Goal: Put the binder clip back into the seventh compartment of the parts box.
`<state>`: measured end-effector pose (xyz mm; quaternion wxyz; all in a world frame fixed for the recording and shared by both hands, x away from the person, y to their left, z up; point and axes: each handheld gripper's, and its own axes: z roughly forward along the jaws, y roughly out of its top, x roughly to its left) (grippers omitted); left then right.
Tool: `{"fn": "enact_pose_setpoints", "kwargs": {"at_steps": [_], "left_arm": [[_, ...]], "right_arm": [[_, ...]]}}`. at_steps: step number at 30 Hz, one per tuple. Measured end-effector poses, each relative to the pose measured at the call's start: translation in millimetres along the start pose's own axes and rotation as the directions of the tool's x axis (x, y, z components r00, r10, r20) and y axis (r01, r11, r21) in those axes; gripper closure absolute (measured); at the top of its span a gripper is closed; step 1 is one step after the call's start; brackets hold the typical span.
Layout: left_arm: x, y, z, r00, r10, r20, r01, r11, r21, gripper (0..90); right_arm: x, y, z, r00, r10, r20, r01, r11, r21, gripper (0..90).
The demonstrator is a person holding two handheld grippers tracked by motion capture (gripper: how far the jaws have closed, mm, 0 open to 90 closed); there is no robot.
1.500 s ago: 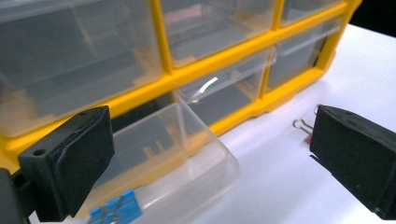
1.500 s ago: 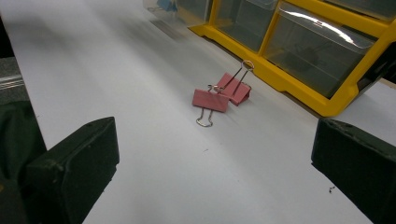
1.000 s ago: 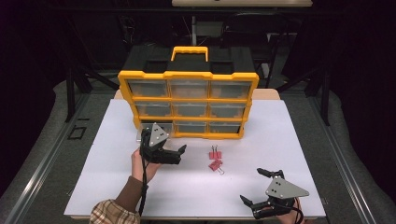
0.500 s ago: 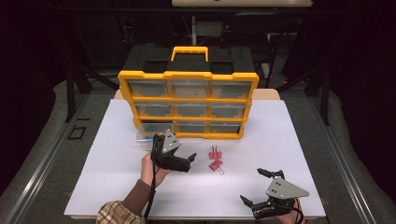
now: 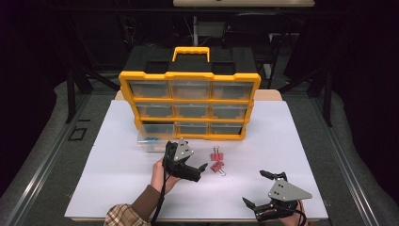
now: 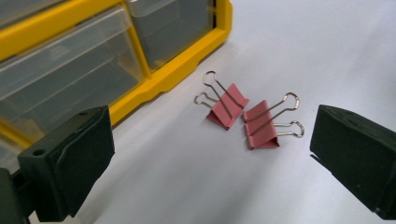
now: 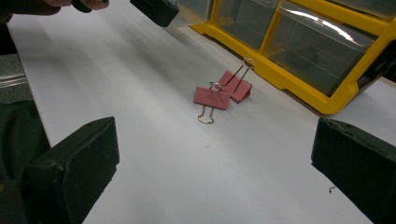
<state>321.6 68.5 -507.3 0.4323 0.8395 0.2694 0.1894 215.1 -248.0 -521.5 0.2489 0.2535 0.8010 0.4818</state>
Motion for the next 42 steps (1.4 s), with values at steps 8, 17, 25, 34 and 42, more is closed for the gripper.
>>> {"fn": "enact_pose_setpoints", "kwargs": {"at_steps": [8, 17, 25, 34, 42], "left_arm": [[-12.7, -2.2, 13.2, 0.9985, 0.035, 0.042, -0.037, 0.9984, 0.044, 0.0], [-26.2, -3.2, 26.4, 0.9958, 0.067, 0.063, -0.072, 0.9938, 0.085, 0.0], [-40.4, -1.4, 41.9, 0.9921, 0.109, 0.064, -0.114, 0.9888, 0.096, 14.5], [-50.8, -0.7, 52.6, 0.9871, 0.156, 0.035, -0.159, 0.9826, 0.097, 38.4], [-56.3, -2.5, 62.2, 0.9839, 0.175, 0.037, -0.177, 0.9806, 0.084, 56.0]], "right_arm": [[-1.0, -0.3, -1.2, 1.0000, 0.000, 0.000, 0.000, 1.0000, -0.005, 0.4], [-0.6, -0.3, -1.3, 1.0000, 0.000, -0.001, 0.000, 1.0000, -0.005, 0.4], [-0.2, -1.2, -2.0, 1.0000, 0.004, 0.001, -0.004, 1.0000, -0.001, 0.5], [-0.7, -2.2, -2.5, 1.0000, 0.004, 0.003, -0.004, 1.0000, 0.005, 0.5], [0.2, -2.3, -2.5, 1.0000, 0.000, 0.001, 0.000, 0.9999, 0.012, 0.6]]}}
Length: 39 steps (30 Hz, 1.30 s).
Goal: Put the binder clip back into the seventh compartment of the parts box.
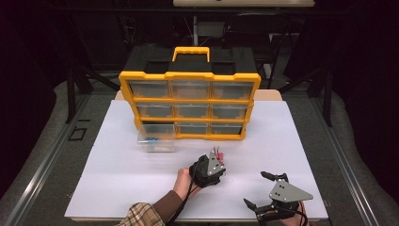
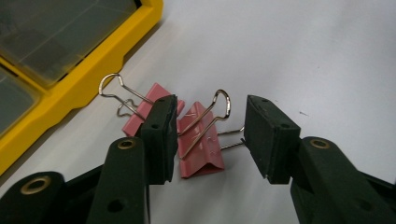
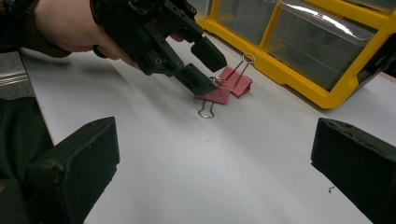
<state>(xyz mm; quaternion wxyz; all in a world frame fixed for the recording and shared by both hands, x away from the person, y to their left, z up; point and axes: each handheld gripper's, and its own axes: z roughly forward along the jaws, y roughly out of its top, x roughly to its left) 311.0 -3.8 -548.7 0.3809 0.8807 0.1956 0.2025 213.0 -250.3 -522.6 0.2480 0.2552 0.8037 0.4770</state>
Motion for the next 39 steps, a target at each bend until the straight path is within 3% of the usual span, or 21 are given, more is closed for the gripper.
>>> {"fn": "enact_pose_setpoints", "kwargs": {"at_steps": [2, 9, 16, 20, 23, 25, 28, 30, 39], "left_arm": [[-0.8, -0.9, 1.6, 1.0000, -0.001, 0.002, 0.001, 1.0000, -0.004, 59.2], [-6.5, -3.9, 3.4, 0.9958, 0.083, -0.038, -0.084, 0.9961, -0.025, 74.2], [-3.3, -8.0, 1.7, 0.9912, 0.118, -0.060, -0.121, 0.9909, -0.059, 83.1], [2.4, -8.7, -3.1, 0.9949, 0.087, -0.052, -0.092, 0.9890, -0.116, 88.7], [4.4, -8.7, -5.4, 0.9960, 0.078, -0.043, -0.083, 0.9878, -0.132, 88.8], [8.0, -8.8, -8.7, 0.9982, 0.053, -0.028, -0.057, 0.9873, -0.149, 88.8], [11.9, -9.3, -10.8, 0.9993, 0.035, -0.015, -0.037, 0.9878, -0.151, 88.8], [18.1, -10.7, -14.4, 1.0000, -0.003, 0.001, 0.003, 0.9877, -0.156, 88.8], [30.2, -13.4, -25.3, 0.9988, -0.048, 0.008, 0.048, 0.9860, -0.160, 88.8]], "right_arm": [[0.0, -0.1, -0.2, 1.0000, 0.001, 0.000, -0.001, 1.0000, -0.002, 0.5], [0.2, -0.2, -1.3, 1.0000, 0.001, 0.005, -0.001, 1.0000, -0.001, 0.6], [0.3, -0.7, -1.9, 1.0000, 0.005, 0.006, -0.005, 1.0000, -0.001, 0.6], [0.2, -0.8, -2.5, 1.0000, 0.004, 0.008, -0.004, 1.0000, -0.001, 0.6], [0.3, -0.8, -2.5, 1.0000, 0.004, 0.009, -0.004, 1.0000, -0.001, 0.6], [0.3, -0.7, -2.4, 1.0000, 0.002, 0.008, -0.002, 1.0000, 0.001, 0.6], [0.3, -0.6, -2.4, 1.0000, 0.003, 0.007, -0.003, 1.0000, -0.001, 0.6], [0.2, -0.6, -2.4, 1.0000, 0.006, 0.008, -0.006, 1.0000, 0.000, 0.6], [-0.3, -0.6, -1.8, 1.0000, 0.006, 0.006, -0.006, 1.0000, 0.000, 0.7]]}}
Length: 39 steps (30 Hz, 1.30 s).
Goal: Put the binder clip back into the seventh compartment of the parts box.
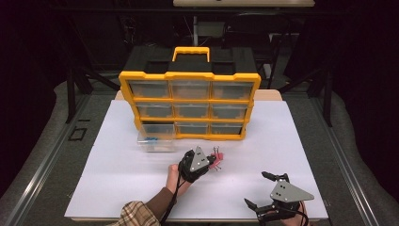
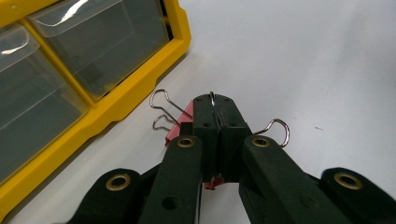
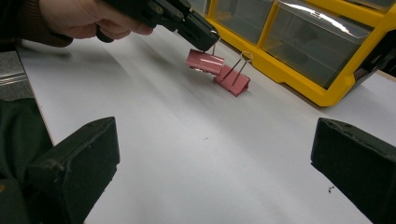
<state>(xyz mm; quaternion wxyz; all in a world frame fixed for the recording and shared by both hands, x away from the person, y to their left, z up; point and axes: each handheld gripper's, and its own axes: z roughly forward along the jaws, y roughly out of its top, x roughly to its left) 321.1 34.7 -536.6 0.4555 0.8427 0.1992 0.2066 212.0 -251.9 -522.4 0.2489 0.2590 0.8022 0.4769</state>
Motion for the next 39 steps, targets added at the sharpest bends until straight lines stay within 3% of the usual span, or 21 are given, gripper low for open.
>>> {"fn": "enact_pose_setpoints", "kwargs": {"at_steps": [29, 33, 39], "left_arm": [[24.8, 0.9, -33.2, 0.9951, -0.089, -0.044, 0.088, 0.9958, -0.023, 88.8], [28.2, 0.7, -35.8, 0.9916, -0.105, -0.076, 0.104, 0.9945, -0.011, 88.8], [32.5, 3.1, -41.4, 0.9896, -0.112, -0.091, 0.110, 0.9936, -0.024, 88.8]], "right_arm": [[0.1, 0.7, 2.6, 1.0000, 0.003, -0.004, -0.003, 1.0000, 0.007, 0.7], [-0.1, 1.2, 3.7, 1.0000, -0.005, -0.004, 0.005, 1.0000, 0.008, 0.8], [-0.7, 0.8, 3.2, 1.0000, -0.001, -0.001, 0.001, 1.0000, 0.007, 0.8]]}}
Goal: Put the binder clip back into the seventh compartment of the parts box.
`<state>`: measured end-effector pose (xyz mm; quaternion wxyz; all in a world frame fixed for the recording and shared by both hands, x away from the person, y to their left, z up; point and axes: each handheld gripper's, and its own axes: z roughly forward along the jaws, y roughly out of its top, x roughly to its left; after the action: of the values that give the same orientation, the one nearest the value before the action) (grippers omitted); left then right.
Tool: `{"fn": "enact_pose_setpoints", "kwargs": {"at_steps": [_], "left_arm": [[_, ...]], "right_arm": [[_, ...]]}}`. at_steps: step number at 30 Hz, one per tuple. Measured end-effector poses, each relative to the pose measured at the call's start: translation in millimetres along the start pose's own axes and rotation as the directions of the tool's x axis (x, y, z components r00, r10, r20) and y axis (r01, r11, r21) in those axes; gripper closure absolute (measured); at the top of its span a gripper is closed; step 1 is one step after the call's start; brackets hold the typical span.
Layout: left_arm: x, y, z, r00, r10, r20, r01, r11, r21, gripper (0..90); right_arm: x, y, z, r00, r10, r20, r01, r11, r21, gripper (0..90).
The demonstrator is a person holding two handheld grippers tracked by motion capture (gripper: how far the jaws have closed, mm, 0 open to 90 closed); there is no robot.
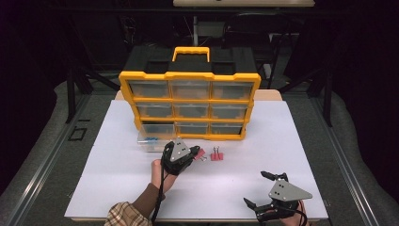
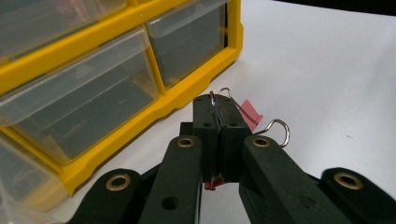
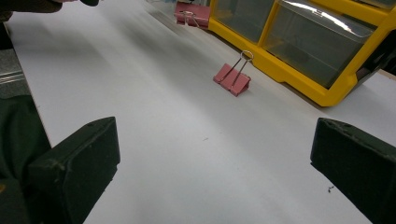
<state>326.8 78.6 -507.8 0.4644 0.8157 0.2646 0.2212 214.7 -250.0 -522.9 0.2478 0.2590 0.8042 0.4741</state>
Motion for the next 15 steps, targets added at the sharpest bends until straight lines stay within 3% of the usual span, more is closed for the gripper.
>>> {"fn": "enact_pose_setpoints", "kwargs": {"at_steps": [15], "left_arm": [[22.4, 8.4, -24.7, 0.9965, -0.054, -0.063, 0.049, 0.9956, -0.080, 88.7]], "right_arm": [[0.3, -0.2, 0.9, 1.0000, -0.001, 0.004, 0.001, 1.0000, 0.008, 0.8]]}}
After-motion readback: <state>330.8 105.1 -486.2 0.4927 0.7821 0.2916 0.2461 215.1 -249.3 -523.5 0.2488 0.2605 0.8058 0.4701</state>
